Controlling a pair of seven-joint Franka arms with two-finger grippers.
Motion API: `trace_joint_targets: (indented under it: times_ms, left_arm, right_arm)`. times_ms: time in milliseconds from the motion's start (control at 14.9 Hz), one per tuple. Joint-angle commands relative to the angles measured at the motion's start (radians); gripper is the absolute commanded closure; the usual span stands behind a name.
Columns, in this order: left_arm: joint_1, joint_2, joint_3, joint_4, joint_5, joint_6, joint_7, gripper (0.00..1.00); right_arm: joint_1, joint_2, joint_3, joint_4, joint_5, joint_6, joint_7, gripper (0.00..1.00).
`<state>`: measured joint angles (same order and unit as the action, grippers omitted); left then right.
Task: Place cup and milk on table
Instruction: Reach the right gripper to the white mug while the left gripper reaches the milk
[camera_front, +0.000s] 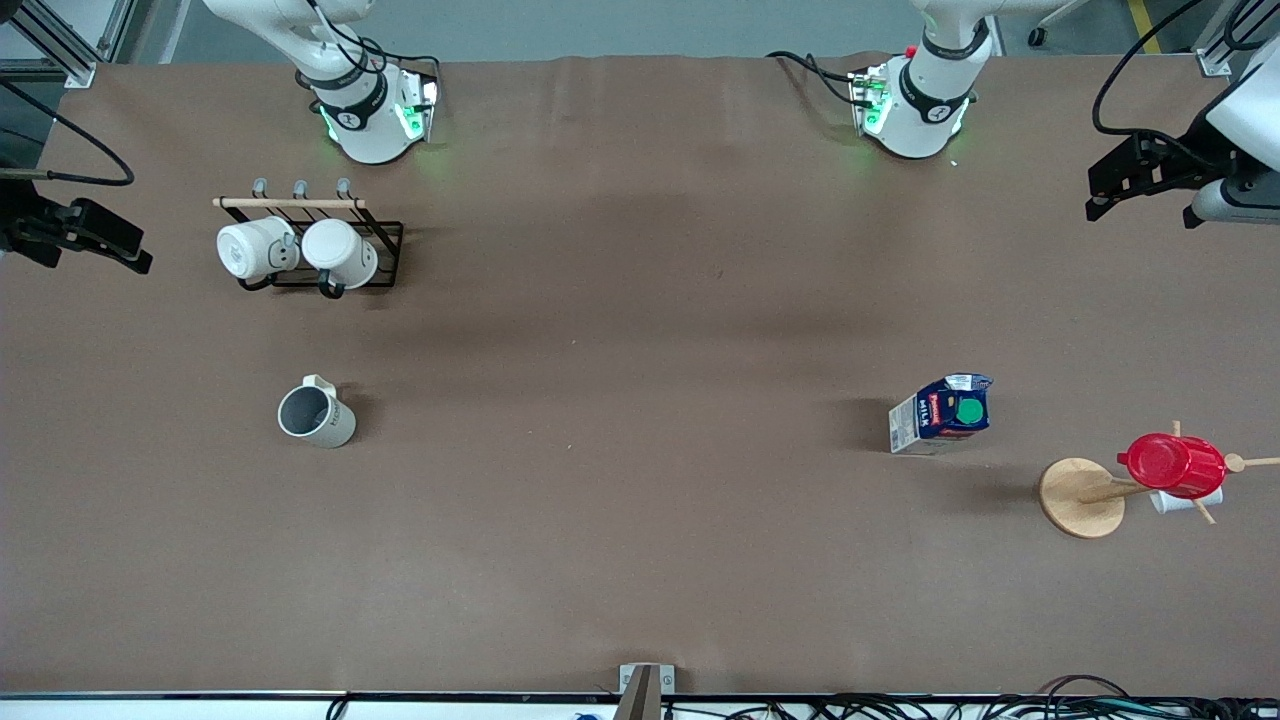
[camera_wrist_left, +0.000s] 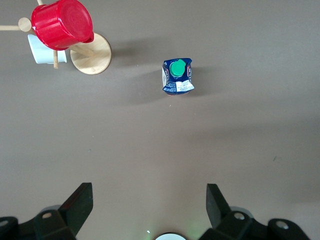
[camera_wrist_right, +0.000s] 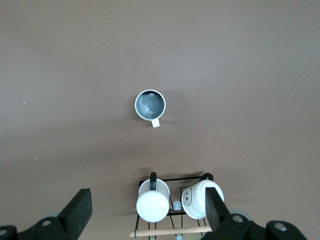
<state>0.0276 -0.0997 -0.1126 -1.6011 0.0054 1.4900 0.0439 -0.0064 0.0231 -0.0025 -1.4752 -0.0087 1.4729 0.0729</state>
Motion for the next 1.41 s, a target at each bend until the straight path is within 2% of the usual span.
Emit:
trace_joint_targets:
  times_ms: [0,202,336,605,807,1143,1345]
  left_arm:
    - [0.006,0.008,0.001,0.020,-0.048,0.003,0.019,0.00]
    - [-0.006,0.026,0.001,0.023,-0.045,0.004,0.002,0.00]
    - [0.003,0.093,0.001,0.062,-0.044,0.025,0.004,0.00]
    - [-0.005,0.201,0.001,0.047,-0.044,0.124,-0.021,0.00]
    - [-0.027,0.281,-0.002,0.026,-0.042,0.196,-0.134,0.00]
    - [-0.046,0.305,-0.004,-0.193,-0.016,0.491,-0.170,0.00]
    - [-0.044,0.348,-0.004,-0.244,-0.013,0.602,-0.170,0.00]
  right_arm:
    - [0.006,-0.011,-0.010,-0.008,0.021,0.004,0.005,0.00]
    - [0.003,-0.008,-0.010,-0.008,0.022,0.006,0.005,0.00]
    - [0.002,-0.006,-0.010,-0.008,0.023,0.004,0.005,0.00]
    - [-0.006,0.038,-0.011,-0.034,0.024,0.038,0.001,0.00]
    - [0.003,0.078,-0.013,-0.146,0.023,0.196,-0.039,0.00]
    - [0.002,0.122,-0.014,-0.430,0.004,0.568,-0.120,0.00]
    - [0.002,0.179,-0.014,-0.552,0.003,0.797,-0.174,0.00]
